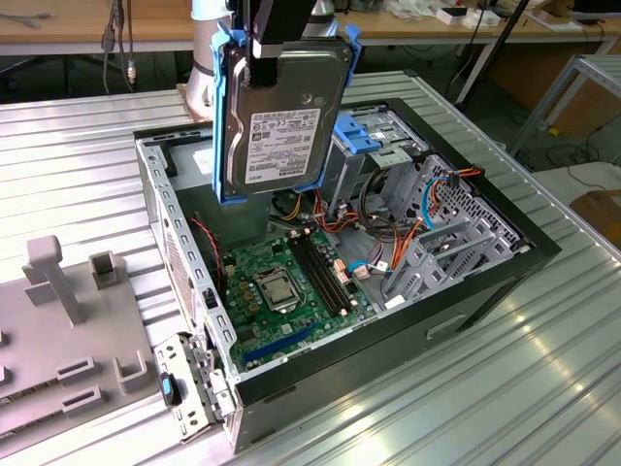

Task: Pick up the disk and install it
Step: 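Pick up the disk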

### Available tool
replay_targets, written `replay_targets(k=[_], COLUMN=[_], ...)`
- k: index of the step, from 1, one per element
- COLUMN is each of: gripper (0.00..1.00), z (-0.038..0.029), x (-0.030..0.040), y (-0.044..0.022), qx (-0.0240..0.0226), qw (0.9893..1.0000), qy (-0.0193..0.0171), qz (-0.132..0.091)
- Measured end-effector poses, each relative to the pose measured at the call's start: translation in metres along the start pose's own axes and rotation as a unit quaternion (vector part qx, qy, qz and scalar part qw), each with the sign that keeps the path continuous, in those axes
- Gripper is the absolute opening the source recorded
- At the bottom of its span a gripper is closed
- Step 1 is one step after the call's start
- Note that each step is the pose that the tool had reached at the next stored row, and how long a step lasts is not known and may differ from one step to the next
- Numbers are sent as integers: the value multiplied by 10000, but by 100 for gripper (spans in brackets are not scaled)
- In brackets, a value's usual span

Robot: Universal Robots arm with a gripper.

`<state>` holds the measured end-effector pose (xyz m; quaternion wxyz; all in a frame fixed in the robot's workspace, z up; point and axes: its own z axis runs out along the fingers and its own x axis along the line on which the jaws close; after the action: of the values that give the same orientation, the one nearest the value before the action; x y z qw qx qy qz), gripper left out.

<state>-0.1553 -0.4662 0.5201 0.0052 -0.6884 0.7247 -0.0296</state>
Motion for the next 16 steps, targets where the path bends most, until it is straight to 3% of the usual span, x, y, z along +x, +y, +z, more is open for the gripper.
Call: replay_targets(k=[6, 7, 9, 12, 16], gripper=[37, 37, 37, 37, 37], z=[29, 35, 43, 70, 101], x=[119, 115, 109, 80, 33], y=[-59, -141, -221, -438, -611], qx=[0, -1, 0, -1, 0], qw=[10000, 10000, 10000, 10000, 10000], qy=[1, 1, 1, 1, 1], qz=[20, 21, 21, 20, 11])
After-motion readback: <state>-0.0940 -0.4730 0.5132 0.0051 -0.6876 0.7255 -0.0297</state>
